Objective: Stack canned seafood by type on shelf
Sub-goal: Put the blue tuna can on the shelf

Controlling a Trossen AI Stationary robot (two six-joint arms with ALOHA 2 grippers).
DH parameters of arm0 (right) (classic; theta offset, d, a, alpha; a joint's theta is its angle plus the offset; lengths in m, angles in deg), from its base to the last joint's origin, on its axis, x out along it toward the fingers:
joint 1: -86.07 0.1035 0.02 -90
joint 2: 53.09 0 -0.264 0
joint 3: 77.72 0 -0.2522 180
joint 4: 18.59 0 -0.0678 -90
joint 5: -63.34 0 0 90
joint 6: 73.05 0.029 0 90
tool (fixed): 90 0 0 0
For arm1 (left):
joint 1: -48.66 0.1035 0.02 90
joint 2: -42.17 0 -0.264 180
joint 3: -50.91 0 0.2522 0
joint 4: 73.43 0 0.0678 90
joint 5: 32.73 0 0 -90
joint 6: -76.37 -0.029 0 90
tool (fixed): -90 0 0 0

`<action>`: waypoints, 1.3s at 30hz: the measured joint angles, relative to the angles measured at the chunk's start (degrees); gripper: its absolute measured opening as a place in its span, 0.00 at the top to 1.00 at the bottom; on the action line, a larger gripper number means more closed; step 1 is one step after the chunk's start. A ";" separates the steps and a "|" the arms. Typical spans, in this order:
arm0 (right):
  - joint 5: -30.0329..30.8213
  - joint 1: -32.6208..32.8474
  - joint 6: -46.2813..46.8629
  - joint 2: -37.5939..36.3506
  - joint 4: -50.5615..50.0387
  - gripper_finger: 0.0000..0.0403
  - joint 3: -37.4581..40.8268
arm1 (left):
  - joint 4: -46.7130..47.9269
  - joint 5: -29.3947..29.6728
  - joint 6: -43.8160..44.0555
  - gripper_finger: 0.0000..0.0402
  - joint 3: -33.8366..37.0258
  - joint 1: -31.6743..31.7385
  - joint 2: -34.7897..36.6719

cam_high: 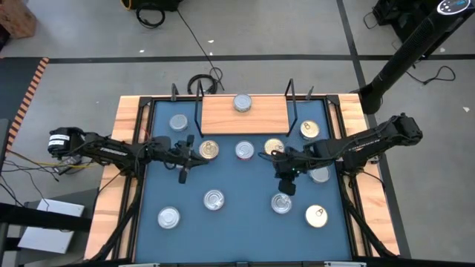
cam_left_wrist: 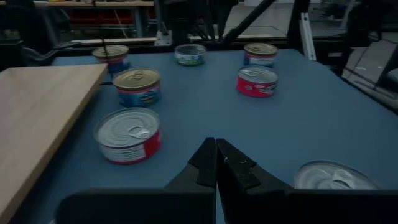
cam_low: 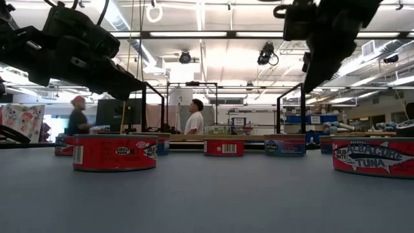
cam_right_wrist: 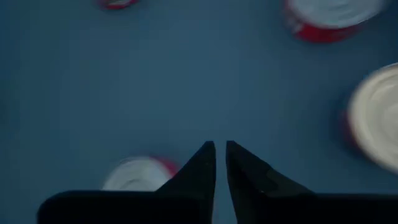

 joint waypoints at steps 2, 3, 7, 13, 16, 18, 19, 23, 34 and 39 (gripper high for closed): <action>-1.35 1.33 1.87 0.00 -0.55 0.84 0.00 | 0.00 0.00 0.02 0.99 0.00 -0.88 0.00; -2.19 2.01 2.82 0.00 -1.03 0.82 0.00 | 0.01 0.00 0.03 0.99 -0.01 -1.27 0.00; -8.18 4.64 7.38 0.00 -4.64 0.77 0.00 | 0.39 0.09 0.03 0.99 -0.01 -2.33 0.00; -15.44 9.73 10.81 0.00 -12.46 0.71 0.00 | 0.91 1.59 0.03 0.99 -0.01 -2.53 0.00; -17.15 12.90 9.53 0.00 -15.63 0.70 0.00 | 0.52 2.29 0.00 0.99 -0.01 -2.53 0.00; -17.91 14.65 9.50 0.00 -16.56 0.70 0.00 | 0.53 2.32 0.03 0.99 -0.01 -2.53 0.00; -17.92 15.53 9.50 0.00 -16.87 0.70 0.00 | 0.62 2.32 0.05 0.99 0.00 -2.53 0.00; -17.75 18.17 9.79 0.00 -17.17 0.70 0.42 | 0.64 2.46 0.01 0.99 0.00 -2.53 0.00; -20.14 19.29 12.85 0.00 -10.95 0.73 9.70 | 1.30 2.80 0.52 0.99 -0.01 -2.53 0.00; -20.66 19.28 12.61 -0.03 -10.09 0.78 11.67 | 1.30 2.82 1.13 0.99 -0.01 -2.53 0.00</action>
